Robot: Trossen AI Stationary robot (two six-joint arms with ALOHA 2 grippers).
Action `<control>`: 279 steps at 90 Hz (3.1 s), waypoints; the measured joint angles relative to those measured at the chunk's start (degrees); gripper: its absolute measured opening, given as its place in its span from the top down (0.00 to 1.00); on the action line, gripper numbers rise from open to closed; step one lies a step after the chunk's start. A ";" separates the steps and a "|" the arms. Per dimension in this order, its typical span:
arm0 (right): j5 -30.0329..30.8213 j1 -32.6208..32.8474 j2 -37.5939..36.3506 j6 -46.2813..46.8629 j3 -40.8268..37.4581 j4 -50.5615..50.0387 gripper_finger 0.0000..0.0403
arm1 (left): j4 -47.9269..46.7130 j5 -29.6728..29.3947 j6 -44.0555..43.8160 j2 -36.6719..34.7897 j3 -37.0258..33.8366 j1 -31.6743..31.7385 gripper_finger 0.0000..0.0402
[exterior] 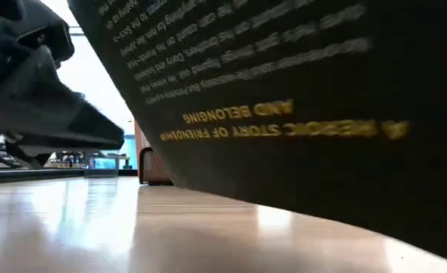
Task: Stock shelves
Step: Put the black book into the black mesh bookshelf
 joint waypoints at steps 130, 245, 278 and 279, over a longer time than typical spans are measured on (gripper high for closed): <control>-0.47 -5.33 0.00 -3.51 -0.07 -0.04 0.85 | -2.49 -2.48 54.27 -1.10 12.98 -4.44 0.91; -1.53 -15.97 -1.55 -22.89 -0.07 -3.32 0.08 | 1.82 11.45 65.86 -38.99 -15.81 5.72 0.88; -2.30 -16.76 -1.73 -22.63 -0.04 -1.02 0.09 | 6.68 17.77 65.77 -39.13 -16.17 11.35 0.88; -2.12 -16.80 -1.71 -22.39 -0.04 -0.79 0.09 | 7.04 18.34 65.76 -39.03 -16.17 11.46 0.88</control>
